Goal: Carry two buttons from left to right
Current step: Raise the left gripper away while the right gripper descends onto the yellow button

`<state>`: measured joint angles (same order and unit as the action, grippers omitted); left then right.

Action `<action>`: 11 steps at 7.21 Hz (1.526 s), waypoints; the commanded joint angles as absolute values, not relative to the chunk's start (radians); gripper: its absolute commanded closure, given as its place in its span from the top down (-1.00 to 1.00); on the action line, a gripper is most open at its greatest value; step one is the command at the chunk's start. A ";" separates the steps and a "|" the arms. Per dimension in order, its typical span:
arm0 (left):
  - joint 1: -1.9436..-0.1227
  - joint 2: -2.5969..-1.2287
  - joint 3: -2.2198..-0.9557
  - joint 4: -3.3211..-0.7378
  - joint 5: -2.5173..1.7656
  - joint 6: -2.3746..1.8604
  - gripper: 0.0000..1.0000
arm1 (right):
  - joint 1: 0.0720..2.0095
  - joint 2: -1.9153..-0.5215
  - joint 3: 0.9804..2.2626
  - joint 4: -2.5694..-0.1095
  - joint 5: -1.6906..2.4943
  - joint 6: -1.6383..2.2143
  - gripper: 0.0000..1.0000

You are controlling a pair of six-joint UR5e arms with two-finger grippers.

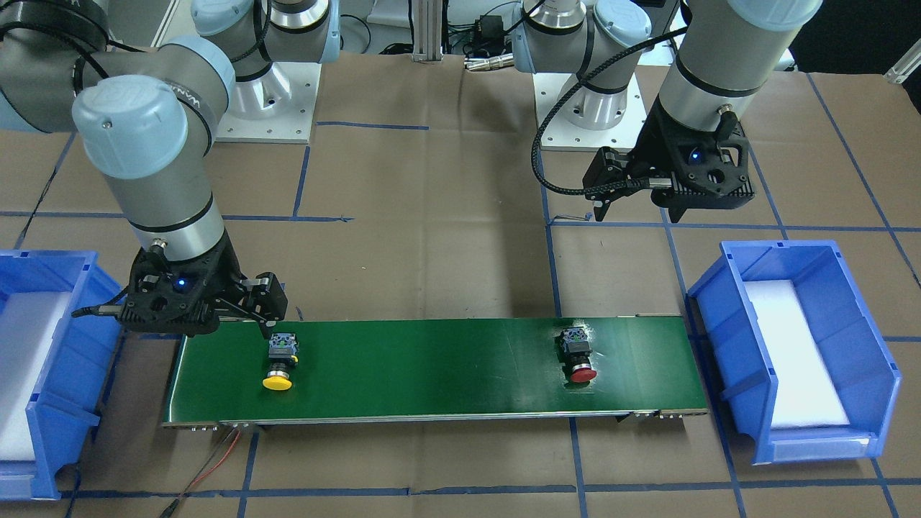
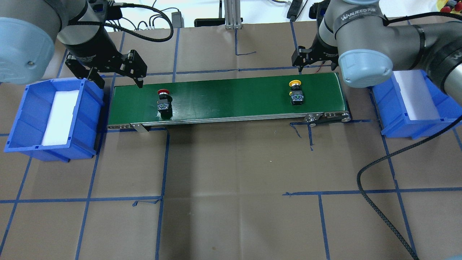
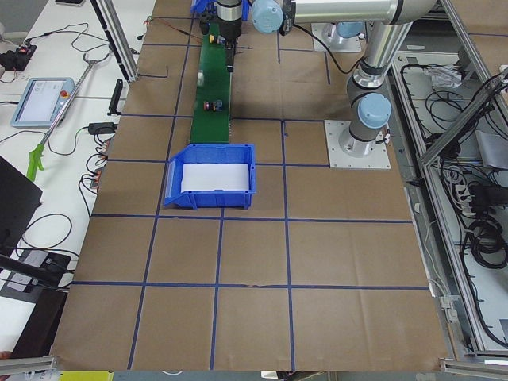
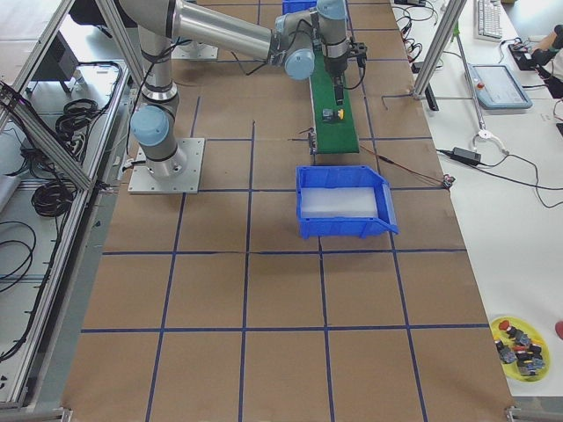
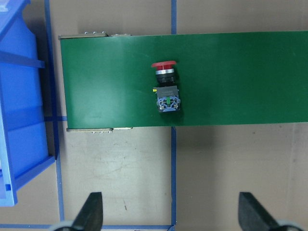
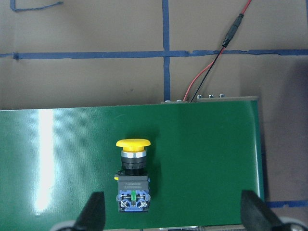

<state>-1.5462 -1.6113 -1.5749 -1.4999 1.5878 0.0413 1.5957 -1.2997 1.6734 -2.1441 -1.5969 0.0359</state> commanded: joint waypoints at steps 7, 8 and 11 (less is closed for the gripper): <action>-1.546 -1.605 -1.577 -1.494 1.586 -0.034 1.00 | 1.595 -1.143 1.698 -2.140 -1.597 0.057 -0.77; -1.546 -1.605 -1.577 -1.497 1.586 -0.034 1.00 | 1.594 -1.144 1.697 -2.141 -1.595 0.052 -0.88; -1.546 -1.606 -1.575 -1.491 1.585 -0.034 1.00 | 1.588 -1.161 1.662 -2.145 -1.600 0.046 -0.94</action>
<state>-1.5463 -1.6054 -1.5761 -1.4944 1.5851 -0.0336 1.5898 -1.1553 1.6806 -2.1444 -1.5971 0.0474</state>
